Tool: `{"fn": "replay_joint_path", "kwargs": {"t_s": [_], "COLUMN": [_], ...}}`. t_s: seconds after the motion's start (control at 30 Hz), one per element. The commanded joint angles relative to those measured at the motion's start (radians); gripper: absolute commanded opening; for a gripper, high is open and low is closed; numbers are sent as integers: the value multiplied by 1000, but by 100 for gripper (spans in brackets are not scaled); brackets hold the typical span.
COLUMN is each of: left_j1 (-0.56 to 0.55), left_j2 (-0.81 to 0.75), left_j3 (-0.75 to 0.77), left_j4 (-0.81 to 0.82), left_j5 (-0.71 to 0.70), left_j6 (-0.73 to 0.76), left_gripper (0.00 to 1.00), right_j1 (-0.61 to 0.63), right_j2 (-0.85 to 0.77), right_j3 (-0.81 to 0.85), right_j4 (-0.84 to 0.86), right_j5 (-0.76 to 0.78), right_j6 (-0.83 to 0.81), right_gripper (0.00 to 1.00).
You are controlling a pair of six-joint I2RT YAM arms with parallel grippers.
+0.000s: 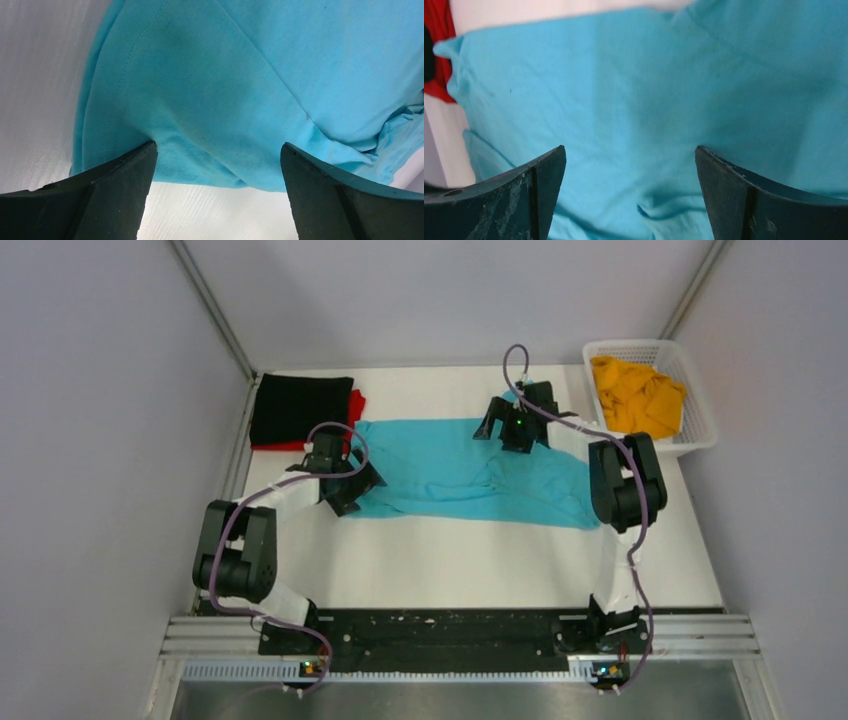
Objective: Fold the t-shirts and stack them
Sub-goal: Fold the flattened tshirt in 1/3 of the way
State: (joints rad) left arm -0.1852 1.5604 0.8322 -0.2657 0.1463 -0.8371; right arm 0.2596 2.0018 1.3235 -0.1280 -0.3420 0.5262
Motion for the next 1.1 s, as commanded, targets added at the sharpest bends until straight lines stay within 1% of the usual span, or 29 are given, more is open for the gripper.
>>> {"fn": "replay_joint_path", "kwargs": {"t_s": [0.0,0.03,0.1,0.27,0.4,0.53,0.57,0.67,0.73,0.8,0.87,0.93,1.07], "left_j1": [0,0,0,0,0,0,0,0,0,0,0,0,-1], "left_j2": [50,46,33,12,6,8,8,4,-10,-33,-57,-75,-122], "left_j3": [-29,-32,-43,-57,-59,-56,-56,-59,-74,-91,-108,-127,-190], "left_j4": [-35,-47,-64,-77,-84,-81,-80,-98,-115,-145,-190,-245,-299], "left_j5": [-74,-89,-118,-137,-137,-137,-136,-137,-137,-181,-211,-208,-189], "left_j6": [32,35,36,40,45,45,46,47,46,49,53,65,62], "left_gripper": [99,99,99,99,99,99,99,99,99,99,99,99,99], "right_j1": [4,3,4,-13,-75,-82,-81,-86,-90,-109,-160,-212,-227], "right_j2": [90,95,66,-153,-276,-308,-301,-266,-277,-299,-317,-340,-449], "right_j3": [208,247,255,54,-118,-214,-226,-252,-298,-362,-415,-459,-563], "right_j4": [-100,-143,-176,-185,-195,-189,-184,-210,-231,-226,-223,-226,-211], "right_j5": [121,148,187,372,346,262,247,294,376,445,451,439,438], "right_j6": [0,-16,-40,-100,-156,-214,-209,-133,-67,-27,5,34,38], "right_gripper": [99,99,99,99,99,99,99,99,98,99,99,99,99]}}
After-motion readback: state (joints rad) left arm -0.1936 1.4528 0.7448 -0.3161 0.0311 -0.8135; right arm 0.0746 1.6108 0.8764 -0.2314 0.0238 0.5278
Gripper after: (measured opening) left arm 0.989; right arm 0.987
